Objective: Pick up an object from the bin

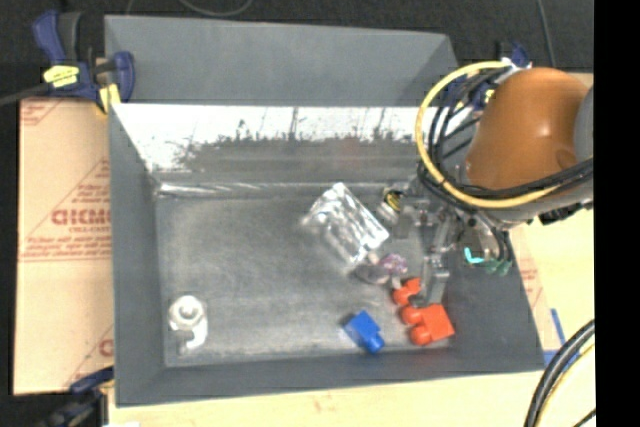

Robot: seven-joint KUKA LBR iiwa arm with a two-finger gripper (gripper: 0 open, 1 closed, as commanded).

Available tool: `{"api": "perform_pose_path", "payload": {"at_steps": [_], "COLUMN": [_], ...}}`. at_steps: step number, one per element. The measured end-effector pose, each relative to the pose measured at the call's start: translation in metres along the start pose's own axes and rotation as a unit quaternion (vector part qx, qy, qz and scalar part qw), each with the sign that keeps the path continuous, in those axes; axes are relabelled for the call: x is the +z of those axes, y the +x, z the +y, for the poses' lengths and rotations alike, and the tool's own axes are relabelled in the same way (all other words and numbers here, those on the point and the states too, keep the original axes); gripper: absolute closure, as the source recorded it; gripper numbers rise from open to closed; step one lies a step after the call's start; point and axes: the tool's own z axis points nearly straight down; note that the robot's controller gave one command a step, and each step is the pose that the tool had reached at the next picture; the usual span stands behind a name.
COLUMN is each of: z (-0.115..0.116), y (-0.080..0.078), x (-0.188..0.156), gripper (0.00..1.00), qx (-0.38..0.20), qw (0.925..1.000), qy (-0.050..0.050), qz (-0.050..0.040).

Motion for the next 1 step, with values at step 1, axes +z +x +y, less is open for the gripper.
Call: {"api": "perform_pose_path", "payload": {"at_steps": [1], "z": [-0.0131], "y": [0.0001], "x": [0.1237], "gripper": [0.0], "qx": [0.073], "qw": [0.9973], "qy": [0.0], "qz": [-0.0066]}}
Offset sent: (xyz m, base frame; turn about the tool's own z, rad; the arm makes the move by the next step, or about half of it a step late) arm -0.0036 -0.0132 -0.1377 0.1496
